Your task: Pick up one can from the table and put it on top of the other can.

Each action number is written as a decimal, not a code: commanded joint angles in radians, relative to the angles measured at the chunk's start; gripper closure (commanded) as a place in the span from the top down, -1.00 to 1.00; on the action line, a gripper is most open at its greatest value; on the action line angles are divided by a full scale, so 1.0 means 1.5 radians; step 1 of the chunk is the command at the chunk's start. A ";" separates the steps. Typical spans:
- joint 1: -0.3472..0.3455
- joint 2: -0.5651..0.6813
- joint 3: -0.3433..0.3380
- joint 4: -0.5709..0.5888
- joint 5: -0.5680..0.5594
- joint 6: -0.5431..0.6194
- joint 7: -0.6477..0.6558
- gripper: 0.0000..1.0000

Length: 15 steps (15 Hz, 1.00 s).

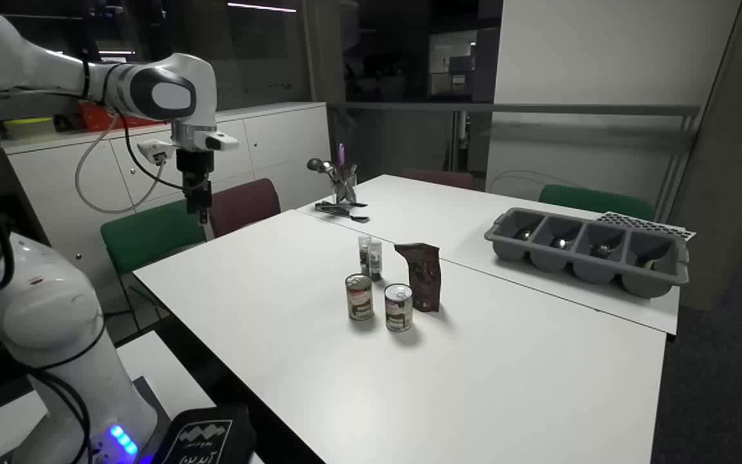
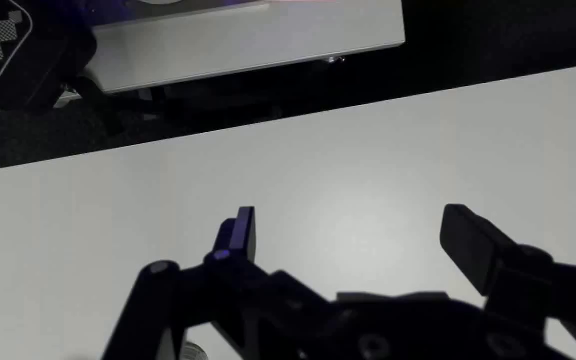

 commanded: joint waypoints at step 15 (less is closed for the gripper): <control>-0.154 0.069 -0.133 0.014 0.029 0.081 0.042 1.00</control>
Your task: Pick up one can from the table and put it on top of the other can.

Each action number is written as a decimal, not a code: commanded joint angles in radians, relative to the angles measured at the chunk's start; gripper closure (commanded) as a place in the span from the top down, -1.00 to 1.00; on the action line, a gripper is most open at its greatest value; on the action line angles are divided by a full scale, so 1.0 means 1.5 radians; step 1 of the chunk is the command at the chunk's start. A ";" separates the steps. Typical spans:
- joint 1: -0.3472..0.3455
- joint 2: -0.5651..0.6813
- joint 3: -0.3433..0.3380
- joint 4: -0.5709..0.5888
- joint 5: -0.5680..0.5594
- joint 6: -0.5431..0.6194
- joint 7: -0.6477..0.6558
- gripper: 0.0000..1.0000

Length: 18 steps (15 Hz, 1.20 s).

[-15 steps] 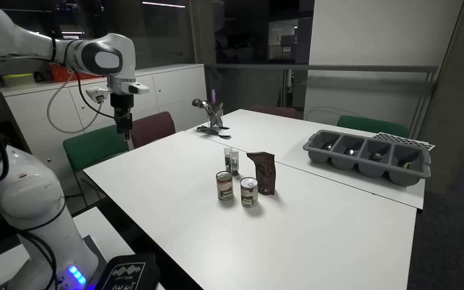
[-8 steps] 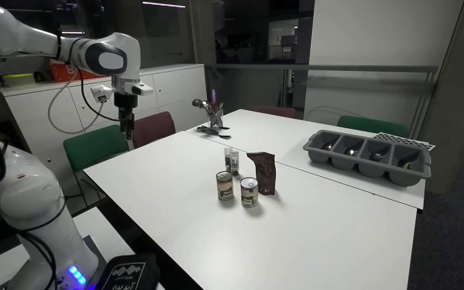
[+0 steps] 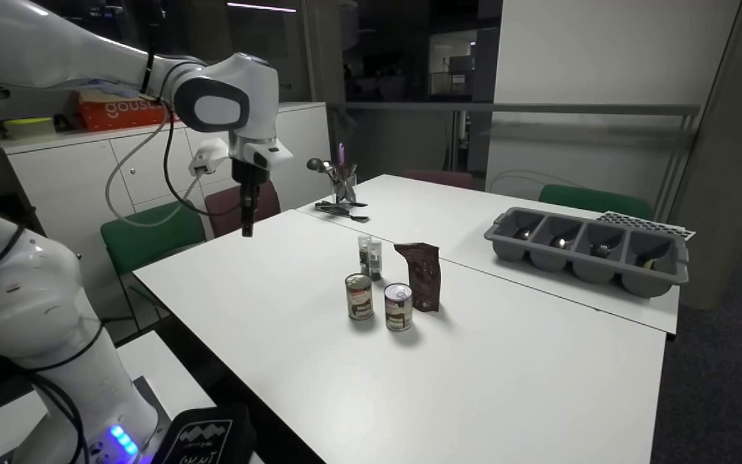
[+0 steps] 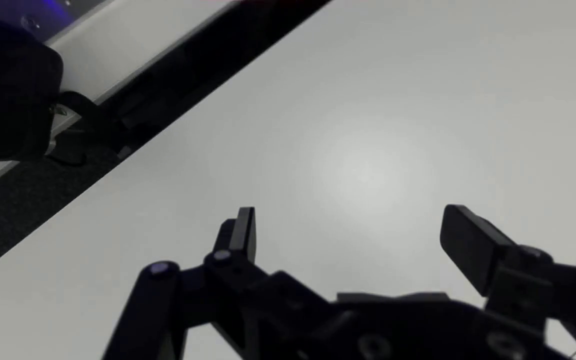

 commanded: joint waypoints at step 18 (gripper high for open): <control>-0.083 0.240 -0.084 0.146 0.036 0.150 0.188 1.00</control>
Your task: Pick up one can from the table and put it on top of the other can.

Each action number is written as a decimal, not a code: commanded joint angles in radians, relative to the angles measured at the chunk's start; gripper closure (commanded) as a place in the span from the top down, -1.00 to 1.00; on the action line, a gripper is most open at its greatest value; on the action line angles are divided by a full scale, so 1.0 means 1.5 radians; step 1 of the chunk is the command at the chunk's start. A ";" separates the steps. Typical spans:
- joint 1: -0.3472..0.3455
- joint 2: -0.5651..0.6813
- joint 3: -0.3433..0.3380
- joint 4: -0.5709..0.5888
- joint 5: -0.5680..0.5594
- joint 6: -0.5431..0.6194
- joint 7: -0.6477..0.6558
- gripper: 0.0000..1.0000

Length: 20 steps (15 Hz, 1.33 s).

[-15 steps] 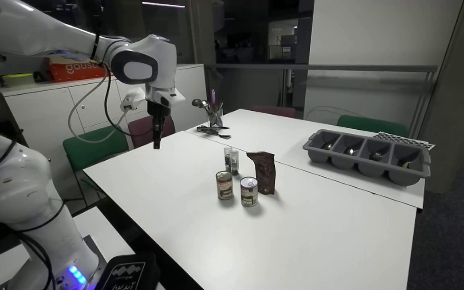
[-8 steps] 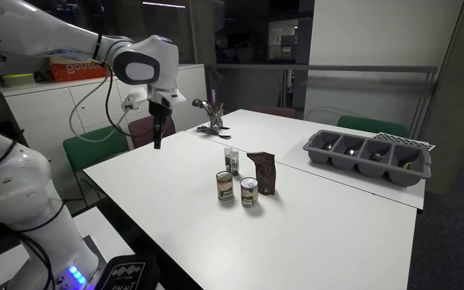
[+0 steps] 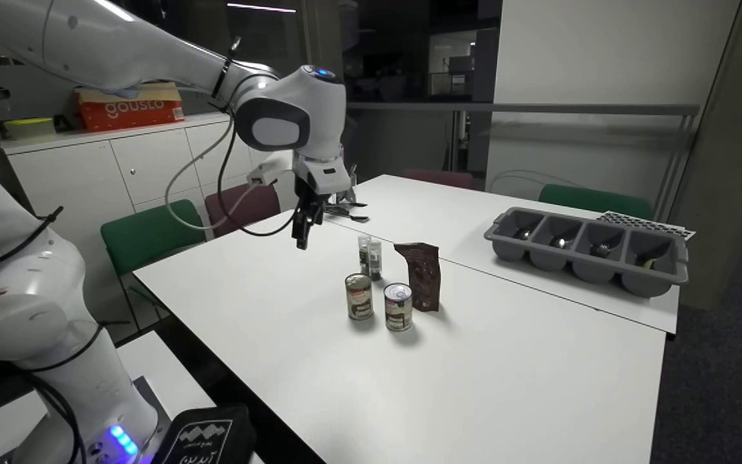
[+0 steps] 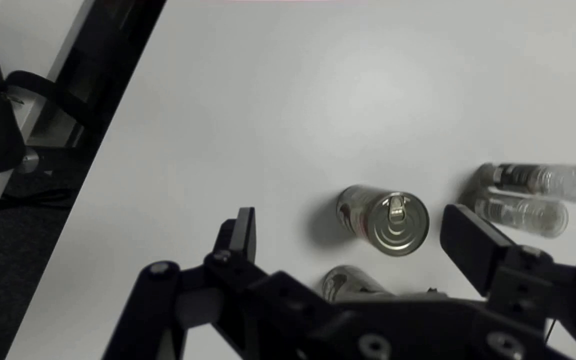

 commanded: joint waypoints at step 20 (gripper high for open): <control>0.001 0.343 -0.039 0.305 0.047 0.062 0.305 1.00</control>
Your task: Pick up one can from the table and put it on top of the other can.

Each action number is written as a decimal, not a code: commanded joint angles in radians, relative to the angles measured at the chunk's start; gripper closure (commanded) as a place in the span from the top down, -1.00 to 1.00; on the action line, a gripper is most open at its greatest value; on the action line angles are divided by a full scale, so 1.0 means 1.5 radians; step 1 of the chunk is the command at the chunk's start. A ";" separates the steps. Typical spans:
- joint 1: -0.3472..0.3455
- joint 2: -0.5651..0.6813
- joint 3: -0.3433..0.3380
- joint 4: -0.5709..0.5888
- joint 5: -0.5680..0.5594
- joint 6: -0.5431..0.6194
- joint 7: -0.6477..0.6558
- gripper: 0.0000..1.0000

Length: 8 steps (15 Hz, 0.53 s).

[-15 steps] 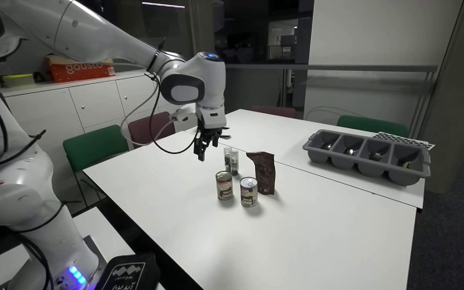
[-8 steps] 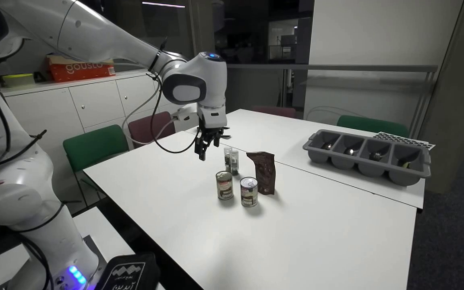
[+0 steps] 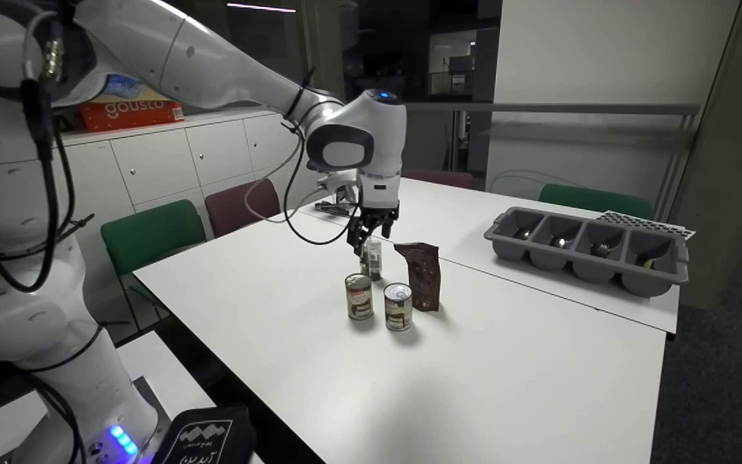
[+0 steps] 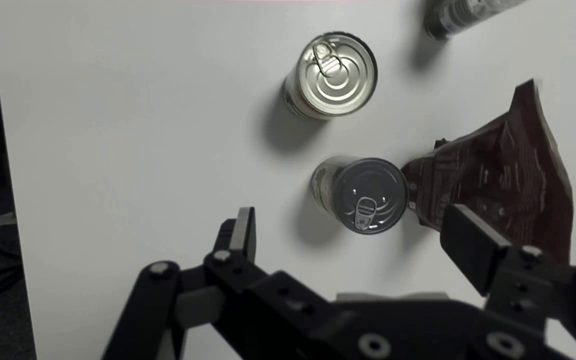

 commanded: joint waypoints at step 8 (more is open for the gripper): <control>-0.010 0.267 -0.003 0.269 0.025 -0.099 0.111 1.00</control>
